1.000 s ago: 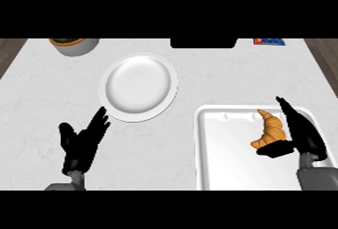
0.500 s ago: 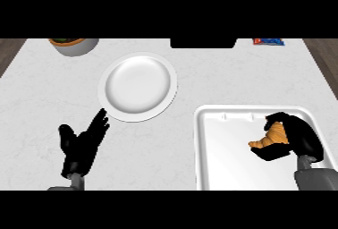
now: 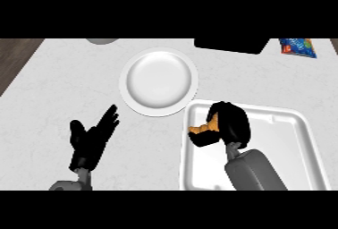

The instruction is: Pick the croissant from the tray and place it in the plate

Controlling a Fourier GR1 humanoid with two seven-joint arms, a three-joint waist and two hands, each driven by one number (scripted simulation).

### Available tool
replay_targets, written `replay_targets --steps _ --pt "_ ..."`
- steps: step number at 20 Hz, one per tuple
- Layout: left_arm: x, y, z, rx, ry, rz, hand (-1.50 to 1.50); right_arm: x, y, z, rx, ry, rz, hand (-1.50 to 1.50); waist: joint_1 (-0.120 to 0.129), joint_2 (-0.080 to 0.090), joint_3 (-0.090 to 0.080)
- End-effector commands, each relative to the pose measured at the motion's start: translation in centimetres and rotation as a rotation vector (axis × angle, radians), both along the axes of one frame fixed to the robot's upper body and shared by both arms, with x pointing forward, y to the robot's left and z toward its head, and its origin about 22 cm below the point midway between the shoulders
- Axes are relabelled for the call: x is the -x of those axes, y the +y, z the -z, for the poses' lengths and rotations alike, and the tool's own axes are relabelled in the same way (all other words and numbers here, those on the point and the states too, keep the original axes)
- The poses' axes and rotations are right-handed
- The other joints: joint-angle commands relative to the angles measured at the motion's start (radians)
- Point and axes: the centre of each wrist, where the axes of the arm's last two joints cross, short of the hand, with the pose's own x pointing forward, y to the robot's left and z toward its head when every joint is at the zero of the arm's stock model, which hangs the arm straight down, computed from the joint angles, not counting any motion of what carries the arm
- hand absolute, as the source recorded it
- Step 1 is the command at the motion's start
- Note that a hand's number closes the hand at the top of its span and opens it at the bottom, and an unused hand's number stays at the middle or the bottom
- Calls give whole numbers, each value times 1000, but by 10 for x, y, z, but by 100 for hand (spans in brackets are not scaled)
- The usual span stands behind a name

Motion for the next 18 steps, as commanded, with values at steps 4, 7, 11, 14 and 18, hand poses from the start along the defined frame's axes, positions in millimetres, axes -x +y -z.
replay_targets --steps 4,7,11,14,18 --pt "-3 -16 1 -7 16 86 0 -13 72 -65 18 -327 38 150 82 -9 -2" --pt "-6 -20 -1 -5 16 98 0 -19 87 -81 39 -424 109 150 92 -6 -2" --pt "-9 -26 -1 0 13 126 0 -24 102 -102 3 -531 214 150 98 -1 -2" --pt "-9 -26 0 -9 16 127 0 -31 105 -114 -37 -600 302 150 90 -1 1" --pt "-14 -27 -5 -26 0 131 0 -37 107 -123 -71 -655 365 150 85 5 4"
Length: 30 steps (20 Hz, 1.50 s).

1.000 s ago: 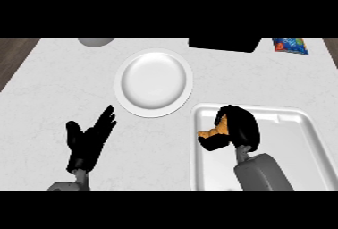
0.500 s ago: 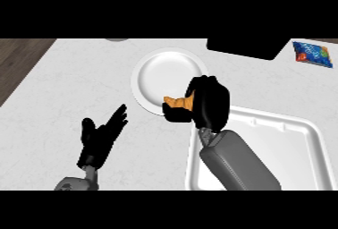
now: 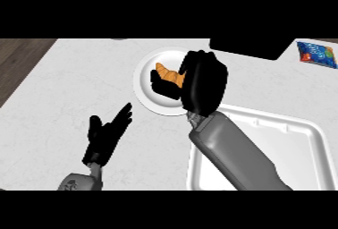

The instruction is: Pick the croissant from the tray and place it in the plate

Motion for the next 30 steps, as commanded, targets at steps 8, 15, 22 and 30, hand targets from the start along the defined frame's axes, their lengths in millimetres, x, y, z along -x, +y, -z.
replay_targets --steps 8,15,22,30 --pt "-1 1 6 5 17 -33 0 -19 6 -12 -169 -193 234 150 -36 16 2" --pt "-1 5 3 18 -3 -71 0 -31 -6 10 -148 -255 341 150 -81 12 5" --pt "0 24 0 0 -1 -101 0 -46 -20 22 -173 -289 397 150 -96 13 7" --pt "0 16 2 9 -5 -95 0 -58 -53 71 -204 -9 538 -150 -98 24 8"
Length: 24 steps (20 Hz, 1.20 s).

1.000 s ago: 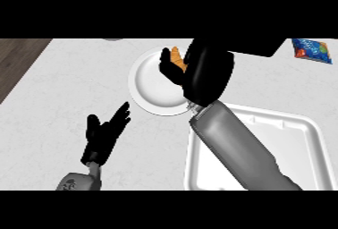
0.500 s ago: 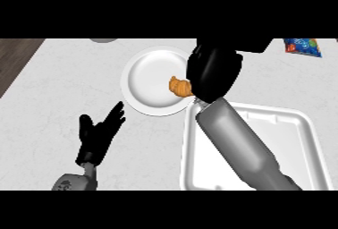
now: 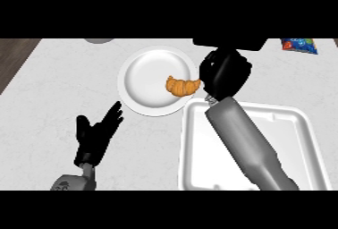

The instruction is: Pick the croissant from the tray and place it in the plate

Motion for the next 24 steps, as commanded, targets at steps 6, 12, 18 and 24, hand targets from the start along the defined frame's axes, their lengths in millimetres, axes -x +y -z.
replay_targets --steps 6,12,18,24 --pt "-1 0 3 -3 8 15 0 -11 -13 47 -356 192 99 -150 17 8 0" --pt "-7 -2 5 -11 -14 7 0 -11 -3 42 -418 -52 -45 -150 23 10 0" --pt "-1 3 7 -10 23 -23 0 -13 3 35 -539 -234 -60 -150 -14 -9 -2" --pt "4 31 13 -12 27 -52 0 19 22 61 -651 -243 -152 -150 -37 -20 -4"
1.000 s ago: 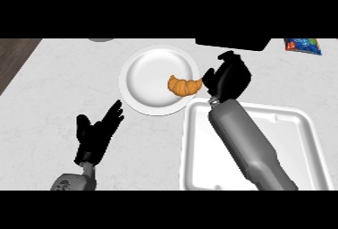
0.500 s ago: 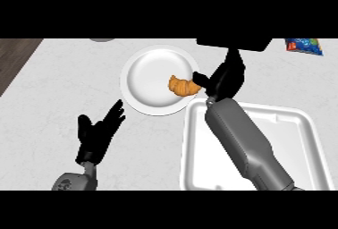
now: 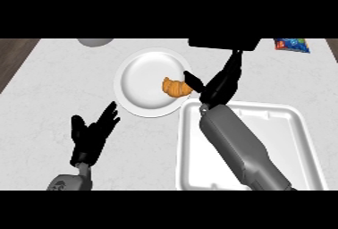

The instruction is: Pick the croissant from the tray and place it in the plate

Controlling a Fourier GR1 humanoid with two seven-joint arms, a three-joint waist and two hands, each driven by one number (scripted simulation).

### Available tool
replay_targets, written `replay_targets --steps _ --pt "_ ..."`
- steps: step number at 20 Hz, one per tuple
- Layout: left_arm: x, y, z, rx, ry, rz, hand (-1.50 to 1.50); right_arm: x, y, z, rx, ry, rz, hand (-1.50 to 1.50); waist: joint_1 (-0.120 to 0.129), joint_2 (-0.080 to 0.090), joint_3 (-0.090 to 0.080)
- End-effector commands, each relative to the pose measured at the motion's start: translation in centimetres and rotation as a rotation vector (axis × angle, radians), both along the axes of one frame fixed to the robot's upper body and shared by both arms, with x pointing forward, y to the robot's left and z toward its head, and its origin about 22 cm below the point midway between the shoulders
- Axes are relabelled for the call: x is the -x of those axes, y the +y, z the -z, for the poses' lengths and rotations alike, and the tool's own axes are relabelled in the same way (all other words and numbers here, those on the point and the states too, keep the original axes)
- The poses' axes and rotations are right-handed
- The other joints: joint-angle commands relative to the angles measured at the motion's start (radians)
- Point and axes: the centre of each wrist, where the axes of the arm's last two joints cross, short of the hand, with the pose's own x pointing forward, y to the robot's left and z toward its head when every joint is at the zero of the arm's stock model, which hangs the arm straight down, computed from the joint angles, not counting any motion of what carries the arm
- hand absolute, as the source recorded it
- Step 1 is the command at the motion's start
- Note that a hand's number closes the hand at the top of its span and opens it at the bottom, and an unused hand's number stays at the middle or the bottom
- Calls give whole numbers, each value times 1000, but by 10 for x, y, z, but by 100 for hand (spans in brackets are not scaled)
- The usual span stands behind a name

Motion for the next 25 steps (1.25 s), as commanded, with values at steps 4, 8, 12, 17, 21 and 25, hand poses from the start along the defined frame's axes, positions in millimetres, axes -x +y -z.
replay_targets --steps 4,8,12,17,21,25 --pt "13 -4 14 7 32 -36 0 48 38 18 -203 -62 -162 -150 -35 -11 -3" --pt "14 -1 16 -7 16 -56 0 76 54 26 -218 -26 -266 -150 -54 -15 -4" --pt "26 25 15 0 47 -86 0 114 49 54 -178 38 -295 -150 -86 -21 -4" --pt "22 17 18 4 57 -87 0 139 52 62 -156 85 -330 -150 -84 -20 -4" --pt "26 3 12 2 43 -82 0 148 52 57 -143 110 -324 -150 -82 -21 -3" --pt "25 20 16 -7 36 -102 0 166 51 55 -151 103 -326 -150 -90 -22 -4"
